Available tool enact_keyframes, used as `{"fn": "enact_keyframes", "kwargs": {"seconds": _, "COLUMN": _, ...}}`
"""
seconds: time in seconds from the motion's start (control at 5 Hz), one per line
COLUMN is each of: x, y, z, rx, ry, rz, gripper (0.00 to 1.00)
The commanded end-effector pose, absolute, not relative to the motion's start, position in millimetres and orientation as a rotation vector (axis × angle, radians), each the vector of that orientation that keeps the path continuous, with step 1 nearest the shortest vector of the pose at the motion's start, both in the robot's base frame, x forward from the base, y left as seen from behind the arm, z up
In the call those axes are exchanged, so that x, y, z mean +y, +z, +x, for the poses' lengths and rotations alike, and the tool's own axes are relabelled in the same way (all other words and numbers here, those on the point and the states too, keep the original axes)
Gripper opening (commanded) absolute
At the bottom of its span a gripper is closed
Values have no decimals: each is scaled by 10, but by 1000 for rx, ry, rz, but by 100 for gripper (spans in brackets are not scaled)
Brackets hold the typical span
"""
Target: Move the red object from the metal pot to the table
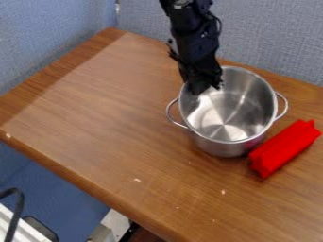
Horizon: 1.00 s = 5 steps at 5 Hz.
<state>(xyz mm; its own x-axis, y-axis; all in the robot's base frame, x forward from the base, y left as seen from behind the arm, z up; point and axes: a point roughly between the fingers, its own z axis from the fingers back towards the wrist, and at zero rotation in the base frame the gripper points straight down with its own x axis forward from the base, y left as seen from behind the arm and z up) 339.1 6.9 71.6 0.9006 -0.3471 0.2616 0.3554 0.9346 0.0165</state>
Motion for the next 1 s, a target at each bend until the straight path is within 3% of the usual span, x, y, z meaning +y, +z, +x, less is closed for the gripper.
{"fn": "enact_keyframes", "kwargs": {"seconds": 0.0, "x": 188, "y": 822, "z": 3394, "rx": -291, "ry": -322, "rz": -17, "gripper": 0}}
{"fn": "enact_keyframes", "kwargs": {"seconds": 0.8, "x": 188, "y": 793, "z": 3435, "rx": -325, "ry": -256, "rz": -44, "gripper": 0}}
